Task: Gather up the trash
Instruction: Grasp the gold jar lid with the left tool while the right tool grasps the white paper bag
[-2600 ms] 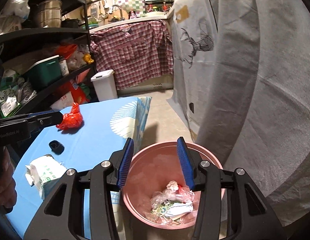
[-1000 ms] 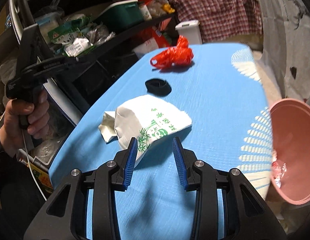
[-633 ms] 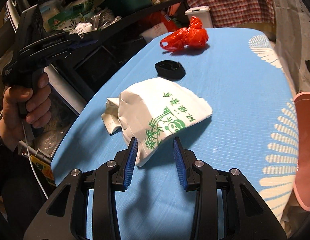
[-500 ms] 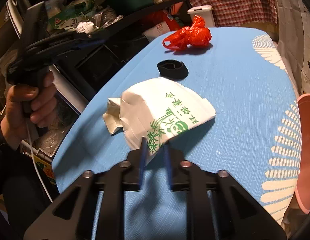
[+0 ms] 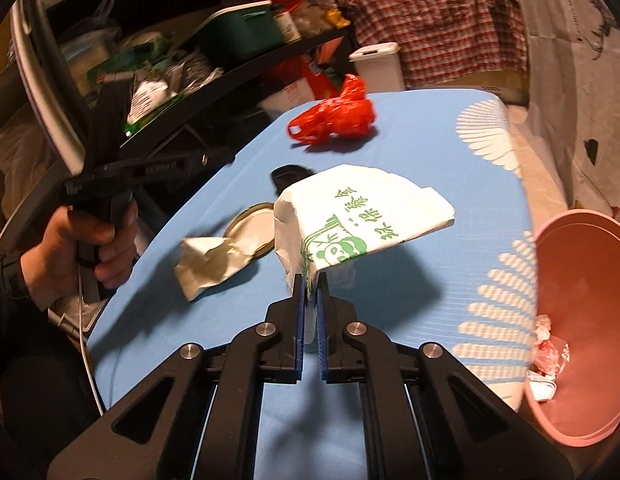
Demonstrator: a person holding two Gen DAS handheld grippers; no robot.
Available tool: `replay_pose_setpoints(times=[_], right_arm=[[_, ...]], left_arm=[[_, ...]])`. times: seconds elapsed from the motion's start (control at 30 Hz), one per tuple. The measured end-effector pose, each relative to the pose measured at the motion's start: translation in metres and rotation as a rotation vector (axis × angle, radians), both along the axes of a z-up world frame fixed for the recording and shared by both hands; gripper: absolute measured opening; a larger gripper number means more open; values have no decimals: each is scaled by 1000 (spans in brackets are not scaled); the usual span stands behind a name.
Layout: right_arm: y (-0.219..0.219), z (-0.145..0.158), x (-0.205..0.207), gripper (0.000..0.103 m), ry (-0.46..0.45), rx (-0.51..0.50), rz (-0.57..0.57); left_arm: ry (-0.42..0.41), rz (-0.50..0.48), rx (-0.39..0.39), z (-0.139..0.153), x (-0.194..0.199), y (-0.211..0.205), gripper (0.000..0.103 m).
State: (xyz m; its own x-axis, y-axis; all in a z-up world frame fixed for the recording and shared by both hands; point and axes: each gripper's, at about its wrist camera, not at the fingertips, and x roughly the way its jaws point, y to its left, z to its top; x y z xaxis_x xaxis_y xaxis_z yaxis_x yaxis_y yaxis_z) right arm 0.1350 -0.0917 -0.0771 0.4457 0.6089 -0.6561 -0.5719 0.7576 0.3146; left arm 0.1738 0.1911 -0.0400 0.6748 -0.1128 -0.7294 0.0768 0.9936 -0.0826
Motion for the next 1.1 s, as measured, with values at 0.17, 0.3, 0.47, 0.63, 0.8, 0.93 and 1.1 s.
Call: replay_pose_setpoints(times=[0.17,0.3,0.47,0.63,0.8,0.93,1.1], right_arm=[[-8,-2,6,6,8,5,-16],[-9,-1,5,6,3,9,-11],[-8,3,3,6,-12,10,-12],[-12,8,0,6,-28,20,-18],[-16,16,-4,6,-50,28,-25],[-19,21,-9,6,-66,27,-32],[-24,28,-13,6,-84,34,-48]], left_arm=[[102,-45,10,-29,3,-3,23],[149,-67,43,-40,2,-9,23],[185,-73,94,-50,0,-11,5],[160,-65,101,-43,-4,-10,3],[120,-37,100,-28,-6,-8,3],[91,-18,100,-16,-12,-7,3],[60,5,88,-4,-16,-4,3]])
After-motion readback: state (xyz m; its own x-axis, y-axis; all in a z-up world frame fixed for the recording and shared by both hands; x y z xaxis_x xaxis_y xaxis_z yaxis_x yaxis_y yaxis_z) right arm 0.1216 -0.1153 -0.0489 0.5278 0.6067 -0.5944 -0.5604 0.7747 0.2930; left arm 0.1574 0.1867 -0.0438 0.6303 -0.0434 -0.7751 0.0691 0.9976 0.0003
